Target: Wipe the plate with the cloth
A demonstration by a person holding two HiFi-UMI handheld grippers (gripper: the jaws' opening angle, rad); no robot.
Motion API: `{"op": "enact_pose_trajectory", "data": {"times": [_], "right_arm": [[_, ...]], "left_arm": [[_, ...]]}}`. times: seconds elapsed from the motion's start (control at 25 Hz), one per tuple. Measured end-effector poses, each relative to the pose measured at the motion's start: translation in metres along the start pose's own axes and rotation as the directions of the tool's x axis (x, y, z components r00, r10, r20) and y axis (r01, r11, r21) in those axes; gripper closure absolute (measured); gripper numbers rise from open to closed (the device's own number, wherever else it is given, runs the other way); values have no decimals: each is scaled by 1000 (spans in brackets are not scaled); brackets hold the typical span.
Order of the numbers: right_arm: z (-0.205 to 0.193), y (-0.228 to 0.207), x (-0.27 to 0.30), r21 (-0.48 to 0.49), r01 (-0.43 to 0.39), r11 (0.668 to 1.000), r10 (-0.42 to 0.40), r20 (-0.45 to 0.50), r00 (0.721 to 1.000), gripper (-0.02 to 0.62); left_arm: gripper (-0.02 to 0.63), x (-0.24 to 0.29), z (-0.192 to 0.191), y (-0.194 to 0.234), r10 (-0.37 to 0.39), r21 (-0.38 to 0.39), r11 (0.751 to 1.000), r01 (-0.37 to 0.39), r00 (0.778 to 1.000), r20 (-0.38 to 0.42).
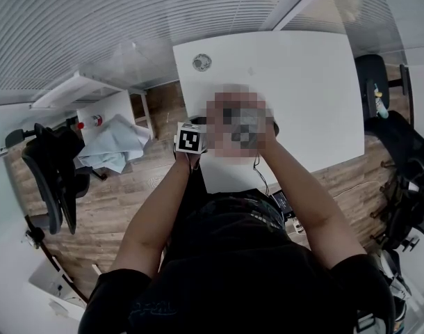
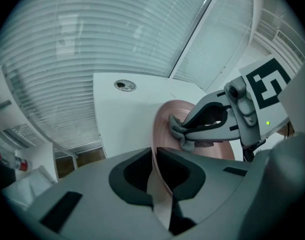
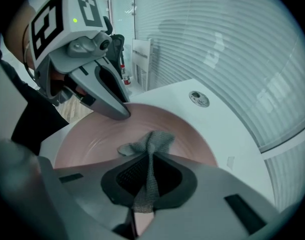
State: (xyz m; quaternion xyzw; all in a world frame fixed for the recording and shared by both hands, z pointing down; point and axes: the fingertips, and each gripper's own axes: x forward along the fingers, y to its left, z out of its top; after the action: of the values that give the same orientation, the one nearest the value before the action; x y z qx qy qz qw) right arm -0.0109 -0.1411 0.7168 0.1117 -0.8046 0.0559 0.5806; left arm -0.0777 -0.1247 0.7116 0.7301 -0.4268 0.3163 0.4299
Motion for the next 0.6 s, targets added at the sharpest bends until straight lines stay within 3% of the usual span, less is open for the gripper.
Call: {"op": "enact_pose_trajectory", "data": {"times": [0.28, 0.6], "right_arm": [[1, 42, -4, -22, -82, 996, 83, 32, 996, 554], [-30, 87, -16, -28, -147, 989, 148, 3, 989, 554]], "left_arm": [[565, 1, 6, 0, 10, 15, 1000, -10, 1000, 5], [565, 2, 6, 0, 18, 12, 1000, -18, 1000, 4]]}}
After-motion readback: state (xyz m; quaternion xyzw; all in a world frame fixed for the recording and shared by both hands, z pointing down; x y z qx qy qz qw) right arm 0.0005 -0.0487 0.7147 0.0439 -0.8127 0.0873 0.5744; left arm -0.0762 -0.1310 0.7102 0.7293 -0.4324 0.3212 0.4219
